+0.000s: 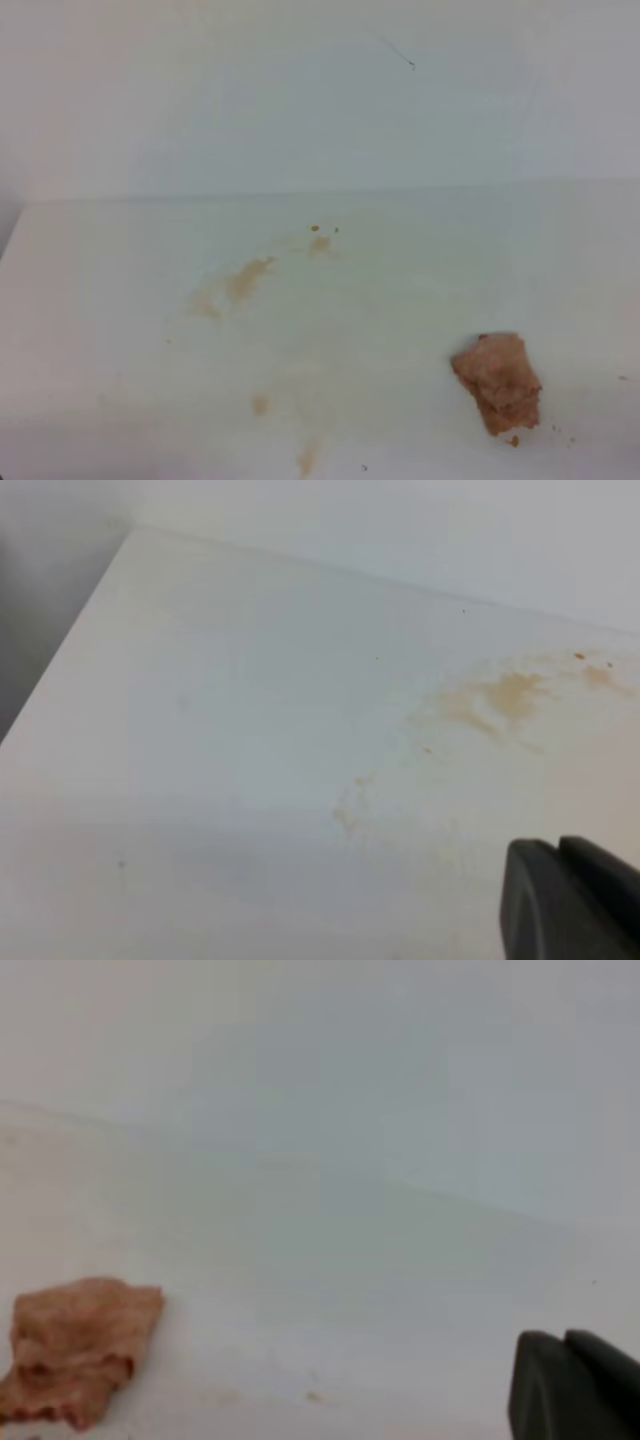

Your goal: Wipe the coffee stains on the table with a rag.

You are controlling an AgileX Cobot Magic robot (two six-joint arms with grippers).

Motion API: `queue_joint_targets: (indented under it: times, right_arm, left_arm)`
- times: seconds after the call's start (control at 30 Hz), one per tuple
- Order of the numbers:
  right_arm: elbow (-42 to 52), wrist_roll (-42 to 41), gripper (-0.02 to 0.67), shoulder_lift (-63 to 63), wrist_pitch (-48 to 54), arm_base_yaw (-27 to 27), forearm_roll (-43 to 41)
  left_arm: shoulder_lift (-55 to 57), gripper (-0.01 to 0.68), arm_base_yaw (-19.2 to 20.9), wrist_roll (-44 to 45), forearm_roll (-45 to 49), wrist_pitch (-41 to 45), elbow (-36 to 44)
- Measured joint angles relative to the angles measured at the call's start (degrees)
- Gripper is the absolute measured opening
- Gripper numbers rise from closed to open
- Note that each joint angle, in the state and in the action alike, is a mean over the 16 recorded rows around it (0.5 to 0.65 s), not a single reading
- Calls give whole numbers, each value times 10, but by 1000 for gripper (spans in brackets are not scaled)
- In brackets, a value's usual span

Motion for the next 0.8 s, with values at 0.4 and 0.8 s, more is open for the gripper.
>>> queue_joint_targets:
  times: [0.4,0.8]
  right_arm:
    - [59,0,0,-31,27,-2,7]
    - [60,0,0,-31,30,-2,8]
  left_arm:
    - [0,-3,0,0,0,0,0]
    - [0,-3,0,0,0,0,0]
